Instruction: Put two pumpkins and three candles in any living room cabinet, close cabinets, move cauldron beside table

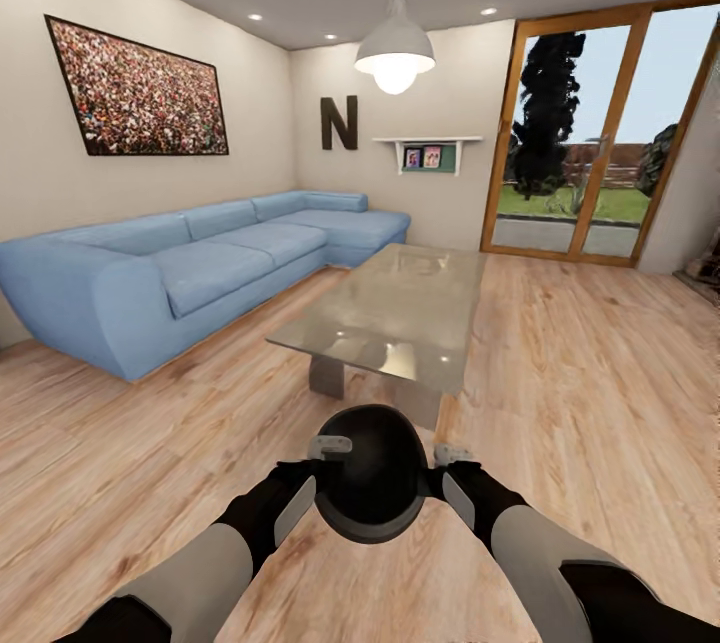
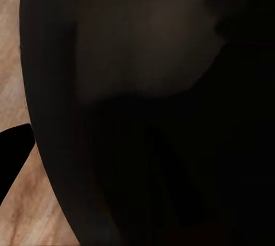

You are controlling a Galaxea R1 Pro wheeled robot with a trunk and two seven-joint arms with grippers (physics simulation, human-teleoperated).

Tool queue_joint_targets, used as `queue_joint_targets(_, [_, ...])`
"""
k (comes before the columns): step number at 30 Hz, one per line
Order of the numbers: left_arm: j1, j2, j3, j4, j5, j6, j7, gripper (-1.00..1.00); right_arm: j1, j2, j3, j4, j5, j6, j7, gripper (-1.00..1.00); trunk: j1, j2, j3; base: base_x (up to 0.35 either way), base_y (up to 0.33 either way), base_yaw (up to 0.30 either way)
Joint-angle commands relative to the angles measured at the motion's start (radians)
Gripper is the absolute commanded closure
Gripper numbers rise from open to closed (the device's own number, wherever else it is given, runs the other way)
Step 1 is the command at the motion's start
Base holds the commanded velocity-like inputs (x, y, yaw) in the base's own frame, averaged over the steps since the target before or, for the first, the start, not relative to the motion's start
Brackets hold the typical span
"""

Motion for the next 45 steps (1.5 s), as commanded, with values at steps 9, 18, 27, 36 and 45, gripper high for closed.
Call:
queue_joint_targets(9, [0.000,0.000,-0.005,-0.002,0.012,0.003,0.006,1.00,-0.001,0.001,-0.015,-0.004,-0.031,0.005,-0.001,1.00,0.000,-0.001,-0.001,0.000,0.206,-0.015])
queue_joint_targets(18, [0.000,0.000,-0.005,-0.002,0.012,0.003,0.006,1.00,-0.001,0.001,-0.015,-0.005,-0.031,0.004,-0.001,1.00,0.000,-0.001,0.000,0.000,0.205,-0.113])
queue_joint_targets(27, [0.000,0.000,-0.005,-0.002,0.012,0.003,0.006,1.00,-0.001,0.001,-0.015,-0.005,-0.031,0.005,-0.001,1.00,0.000,-0.001,0.003,0.000,0.156,-0.245])
queue_joint_targets(36, [0.000,0.000,-0.005,-0.002,0.012,0.003,0.005,1.00,-0.001,0.001,-0.015,-0.005,-0.031,0.004,-0.001,1.00,0.000,-0.001,0.005,0.000,0.008,-0.190])
queue_joint_targets(45, [0.000,0.000,-0.005,-0.002,0.012,0.003,0.002,1.00,-0.001,0.001,-0.015,-0.005,-0.031,0.004,0.000,1.00,0.000,-0.001,0.005,0.006,0.045,-0.008])
